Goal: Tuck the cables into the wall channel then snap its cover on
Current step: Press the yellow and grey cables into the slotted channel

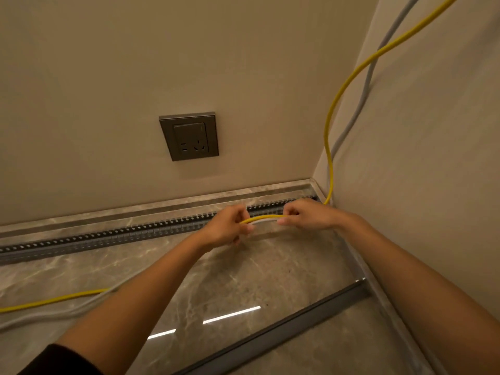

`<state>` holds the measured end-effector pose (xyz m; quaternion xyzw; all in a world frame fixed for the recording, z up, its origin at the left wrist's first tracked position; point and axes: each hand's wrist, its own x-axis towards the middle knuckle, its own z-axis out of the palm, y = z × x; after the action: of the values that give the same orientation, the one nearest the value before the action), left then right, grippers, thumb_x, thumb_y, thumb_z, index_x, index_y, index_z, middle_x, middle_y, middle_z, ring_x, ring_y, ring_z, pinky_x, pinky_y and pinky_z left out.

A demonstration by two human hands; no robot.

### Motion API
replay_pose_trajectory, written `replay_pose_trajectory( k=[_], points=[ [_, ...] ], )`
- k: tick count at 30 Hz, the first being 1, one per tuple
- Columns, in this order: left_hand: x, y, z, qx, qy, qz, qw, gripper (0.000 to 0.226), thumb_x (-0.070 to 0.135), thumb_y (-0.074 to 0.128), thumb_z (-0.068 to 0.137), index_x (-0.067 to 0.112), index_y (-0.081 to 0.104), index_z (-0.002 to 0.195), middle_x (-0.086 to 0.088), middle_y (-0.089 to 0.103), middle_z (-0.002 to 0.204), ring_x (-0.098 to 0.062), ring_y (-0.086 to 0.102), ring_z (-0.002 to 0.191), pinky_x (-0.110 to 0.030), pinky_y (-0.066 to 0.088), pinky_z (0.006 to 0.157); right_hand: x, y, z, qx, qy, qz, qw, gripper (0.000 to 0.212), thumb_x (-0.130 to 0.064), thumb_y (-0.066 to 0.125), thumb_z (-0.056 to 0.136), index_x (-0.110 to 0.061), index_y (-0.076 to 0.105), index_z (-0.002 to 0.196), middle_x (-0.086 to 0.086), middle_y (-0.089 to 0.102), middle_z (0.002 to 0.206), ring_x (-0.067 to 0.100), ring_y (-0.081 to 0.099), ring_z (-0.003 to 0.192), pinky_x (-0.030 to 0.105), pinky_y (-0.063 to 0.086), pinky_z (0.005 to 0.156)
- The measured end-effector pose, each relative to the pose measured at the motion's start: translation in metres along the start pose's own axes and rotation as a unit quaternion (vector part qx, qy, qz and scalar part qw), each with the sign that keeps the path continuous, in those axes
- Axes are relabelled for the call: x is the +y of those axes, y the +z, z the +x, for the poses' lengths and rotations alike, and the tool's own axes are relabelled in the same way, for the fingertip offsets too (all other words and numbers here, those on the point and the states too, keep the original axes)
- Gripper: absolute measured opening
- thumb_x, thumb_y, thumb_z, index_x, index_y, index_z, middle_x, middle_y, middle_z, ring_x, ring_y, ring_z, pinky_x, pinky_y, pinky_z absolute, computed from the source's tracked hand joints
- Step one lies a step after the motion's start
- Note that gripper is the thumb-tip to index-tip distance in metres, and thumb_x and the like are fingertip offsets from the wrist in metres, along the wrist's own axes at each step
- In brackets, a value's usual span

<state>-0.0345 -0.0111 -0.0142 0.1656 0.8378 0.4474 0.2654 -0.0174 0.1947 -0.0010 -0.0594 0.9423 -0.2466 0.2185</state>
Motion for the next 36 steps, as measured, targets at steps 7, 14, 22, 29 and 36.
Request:
replay_pose_trajectory(
  k=[7, 14, 22, 29, 36],
  points=[
    [0.007, -0.021, 0.012, -0.004, 0.0, 0.038, 0.999, 0.032, 0.026, 0.052, 0.094, 0.016, 0.054, 0.065, -0.001, 0.047, 0.053, -0.008, 0.037, 0.036, -0.017, 0.031, 0.034, 0.009, -0.024, 0.012, 0.068, -0.029, 0.1, 0.992, 0.024, -0.014, 0.059, 0.091, -0.023, 0.058, 0.068, -0.006, 0.049, 0.058, -0.004, 0.047, 0.044, 0.01, 0.034, 0.052],
    [-0.005, -0.033, 0.034, 0.108, -0.005, 0.082, 0.991, 0.023, 0.029, 0.056, 0.092, 0.02, 0.058, 0.071, 0.003, 0.057, 0.057, -0.008, 0.049, 0.055, -0.025, 0.038, 0.057, 0.024, -0.042, 0.028, 0.138, 0.007, 0.064, 0.988, 0.02, -0.017, 0.059, 0.091, -0.004, 0.073, 0.092, -0.009, 0.053, 0.039, -0.007, 0.05, 0.039, 0.021, 0.035, 0.056],
    [-0.025, -0.033, 0.043, 0.136, 0.01, 0.168, 0.976, 0.036, 0.028, 0.05, 0.095, 0.019, 0.055, 0.06, 0.008, 0.054, 0.052, -0.008, 0.049, 0.053, -0.027, 0.036, 0.058, 0.04, -0.011, 0.038, 0.136, 0.026, 0.007, 0.99, 0.022, -0.024, 0.058, 0.09, -0.027, 0.045, 0.072, -0.011, 0.052, 0.055, 0.0, 0.047, 0.054, 0.024, 0.035, 0.067],
    [-0.027, -0.034, 0.04, 0.141, -0.011, 0.226, 0.964, 0.033, 0.036, 0.057, 0.09, 0.009, 0.071, 0.078, -0.006, 0.057, 0.065, -0.019, 0.051, 0.063, -0.026, 0.036, 0.061, 0.044, -0.012, 0.041, 0.108, 0.025, -0.012, 0.994, 0.035, -0.022, 0.061, 0.088, -0.036, 0.048, 0.058, -0.011, 0.053, 0.05, -0.004, 0.049, 0.047, 0.015, 0.035, 0.056],
    [-0.021, -0.036, 0.038, 0.105, -0.03, 0.314, 0.943, 0.036, 0.039, 0.055, 0.09, 0.005, 0.068, 0.086, -0.012, 0.064, 0.082, -0.026, 0.056, 0.075, -0.029, 0.036, 0.062, 0.026, -0.023, 0.043, 0.085, 0.085, -0.118, 0.986, 0.026, -0.039, 0.061, 0.086, -0.023, 0.054, 0.067, 0.002, 0.065, 0.07, 0.016, 0.058, 0.083, 0.024, 0.032, 0.074]
  ],
)
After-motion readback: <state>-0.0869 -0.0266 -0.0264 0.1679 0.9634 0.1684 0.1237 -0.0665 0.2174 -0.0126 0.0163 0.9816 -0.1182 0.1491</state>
